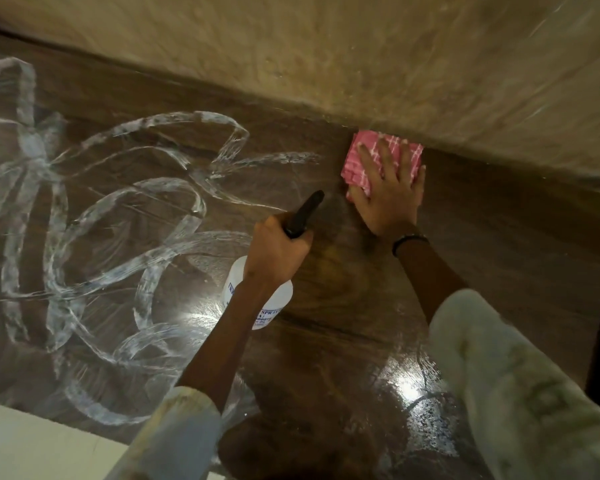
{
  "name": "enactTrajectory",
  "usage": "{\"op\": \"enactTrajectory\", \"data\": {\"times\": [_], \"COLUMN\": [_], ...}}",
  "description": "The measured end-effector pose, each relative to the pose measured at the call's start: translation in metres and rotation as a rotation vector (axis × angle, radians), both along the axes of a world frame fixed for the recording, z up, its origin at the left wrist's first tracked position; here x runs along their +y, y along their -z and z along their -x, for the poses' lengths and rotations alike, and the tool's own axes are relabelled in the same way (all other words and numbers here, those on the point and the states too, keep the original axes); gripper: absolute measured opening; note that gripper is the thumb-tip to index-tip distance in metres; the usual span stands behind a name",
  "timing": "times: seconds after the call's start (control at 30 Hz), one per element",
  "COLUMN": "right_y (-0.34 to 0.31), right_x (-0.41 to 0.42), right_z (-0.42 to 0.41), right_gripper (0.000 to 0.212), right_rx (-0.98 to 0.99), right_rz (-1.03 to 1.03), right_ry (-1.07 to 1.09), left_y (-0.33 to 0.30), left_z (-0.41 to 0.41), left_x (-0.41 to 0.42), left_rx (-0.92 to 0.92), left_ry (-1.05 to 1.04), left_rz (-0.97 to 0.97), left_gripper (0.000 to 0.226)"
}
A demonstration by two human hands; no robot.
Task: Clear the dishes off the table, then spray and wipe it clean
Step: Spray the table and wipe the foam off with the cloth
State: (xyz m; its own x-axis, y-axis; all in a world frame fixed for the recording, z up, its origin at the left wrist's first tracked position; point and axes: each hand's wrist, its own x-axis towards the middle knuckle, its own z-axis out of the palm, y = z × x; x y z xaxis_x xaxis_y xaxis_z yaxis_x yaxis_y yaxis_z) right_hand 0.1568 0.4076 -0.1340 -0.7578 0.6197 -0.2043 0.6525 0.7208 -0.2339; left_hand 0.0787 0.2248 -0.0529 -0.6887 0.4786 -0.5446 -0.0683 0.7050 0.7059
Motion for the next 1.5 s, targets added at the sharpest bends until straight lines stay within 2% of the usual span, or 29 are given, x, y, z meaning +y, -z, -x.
{"op": "enactTrajectory", "data": {"times": [0.07,0.17,0.27,0.33,0.43,0.5,0.6,0.67,0.77,0.93,1.13,1.27,1.5], "right_y": [0.002,0.003,0.002,0.002,-0.001,0.000,0.000,0.000,0.001,0.005,0.004,0.002,-0.001], "right_x": [-0.011,-0.044,-0.062,-0.051,-0.015,0.002,0.004,-0.011,-0.046,-0.068,-0.049,-0.048,-0.038], "right_z": [0.025,0.030,-0.006,-0.037,-0.050,-0.030,0.023,0.052,0.067,0.005,-0.009,0.001,0.031], "right_gripper": [0.066,0.064,0.066,0.068,0.071,0.072,0.071,0.067,0.064,0.065,0.071,0.073,0.074], "right_rx": [0.012,0.029,0.014,-0.040,-0.061,-0.073,-0.038,-0.037,0.012,0.005,-0.020,-0.041,-0.039], "right_rz": [0.003,-0.014,-0.047,-0.077,-0.071,-0.070,-0.045,-0.026,-0.036,-0.074,-0.078,-0.074,-0.034], "right_ry": [-0.031,-0.192,-0.406,-0.452,-0.259,-0.114,-0.006,-0.024,-0.174,-0.471,-0.280,-0.258,-0.217], "left_y": [0.000,0.001,0.001,0.002,0.000,0.000,0.002,0.001,0.000,0.000,-0.001,0.000,0.000], "left_z": [0.003,0.008,0.017,0.022,0.030,0.035,0.041,0.044,0.047,0.058,0.075,0.084,0.103], "left_x": [-0.007,-0.017,-0.025,-0.030,-0.035,-0.038,-0.043,-0.047,-0.051,-0.054,-0.047,-0.044,-0.049], "left_rx": [0.010,0.011,0.024,0.052,0.044,0.031,0.003,-0.001,0.012,0.036,0.057,0.090,0.097], "left_ry": [0.018,0.020,-0.010,-0.016,-0.012,-0.023,-0.058,-0.059,-0.050,-0.094,-0.062,-0.057,-0.046], "left_rz": [0.004,0.020,0.009,0.007,-0.011,-0.017,-0.020,-0.023,-0.032,-0.016,0.012,0.028,0.038], "left_gripper": [0.014,0.014,0.018,0.020,0.017,0.017,0.019,0.028,0.018,0.017,0.027,0.028,0.013]}}
